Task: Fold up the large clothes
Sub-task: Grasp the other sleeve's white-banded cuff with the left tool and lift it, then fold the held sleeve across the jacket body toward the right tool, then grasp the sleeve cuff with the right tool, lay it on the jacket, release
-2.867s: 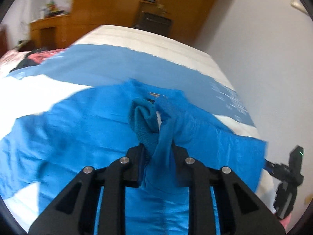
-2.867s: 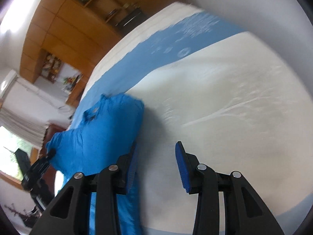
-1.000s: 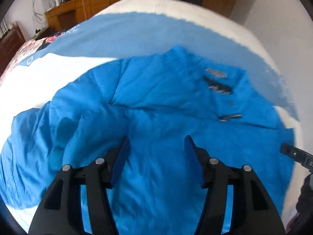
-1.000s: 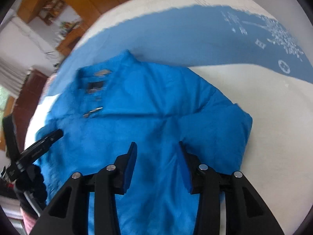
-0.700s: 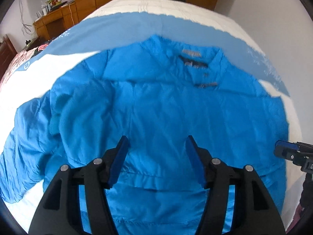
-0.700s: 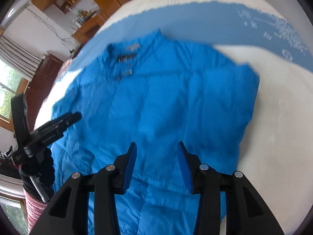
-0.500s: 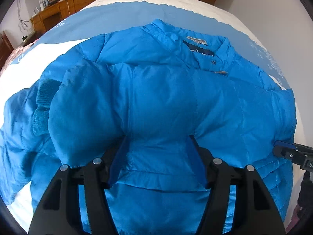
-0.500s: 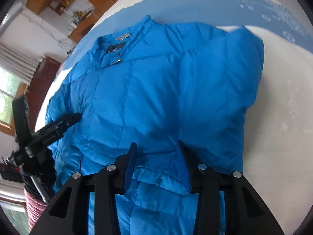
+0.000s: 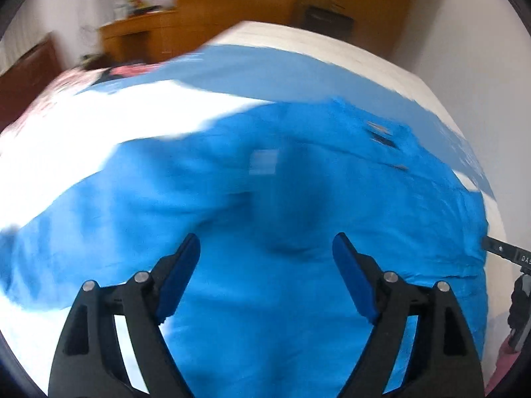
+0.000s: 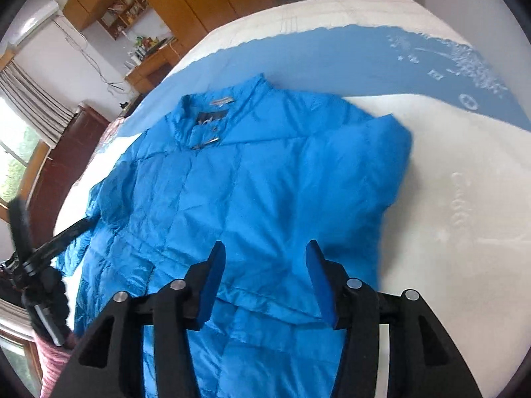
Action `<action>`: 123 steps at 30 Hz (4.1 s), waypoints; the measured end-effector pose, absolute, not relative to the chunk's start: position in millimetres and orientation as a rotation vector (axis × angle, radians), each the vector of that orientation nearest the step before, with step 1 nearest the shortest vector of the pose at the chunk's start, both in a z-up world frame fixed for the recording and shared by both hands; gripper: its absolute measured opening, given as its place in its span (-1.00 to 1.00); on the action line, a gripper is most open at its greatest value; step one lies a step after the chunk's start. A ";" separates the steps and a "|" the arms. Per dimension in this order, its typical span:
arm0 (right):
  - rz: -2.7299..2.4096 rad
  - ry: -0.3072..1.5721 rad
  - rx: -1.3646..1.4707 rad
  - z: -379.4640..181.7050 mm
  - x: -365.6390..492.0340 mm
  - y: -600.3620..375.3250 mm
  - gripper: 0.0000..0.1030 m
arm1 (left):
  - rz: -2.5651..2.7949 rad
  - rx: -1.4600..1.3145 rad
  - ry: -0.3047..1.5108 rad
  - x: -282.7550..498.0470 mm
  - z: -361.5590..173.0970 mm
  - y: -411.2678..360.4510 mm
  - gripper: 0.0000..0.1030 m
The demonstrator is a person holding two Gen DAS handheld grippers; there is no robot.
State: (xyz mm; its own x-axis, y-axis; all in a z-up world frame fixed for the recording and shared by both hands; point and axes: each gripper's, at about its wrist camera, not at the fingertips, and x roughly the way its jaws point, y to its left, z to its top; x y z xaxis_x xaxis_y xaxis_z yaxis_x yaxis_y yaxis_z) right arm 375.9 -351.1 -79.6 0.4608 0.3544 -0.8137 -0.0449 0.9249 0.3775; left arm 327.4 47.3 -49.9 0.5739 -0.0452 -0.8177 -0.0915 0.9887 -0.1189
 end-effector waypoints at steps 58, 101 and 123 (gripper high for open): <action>0.237 1.121 0.253 -95.3 381.3 -338.2 -0.01 | -0.032 -0.252 0.685 290.3 19.3 78.8 -0.83; 0.476 1.226 0.428 -101.9 448.0 -260.2 0.03 | -0.195 -0.256 0.925 341.5 -54.1 44.4 0.32; 0.213 1.089 0.406 -77.0 396.7 -374.4 -0.73 | -0.179 -0.127 0.952 378.0 -67.0 8.7 0.32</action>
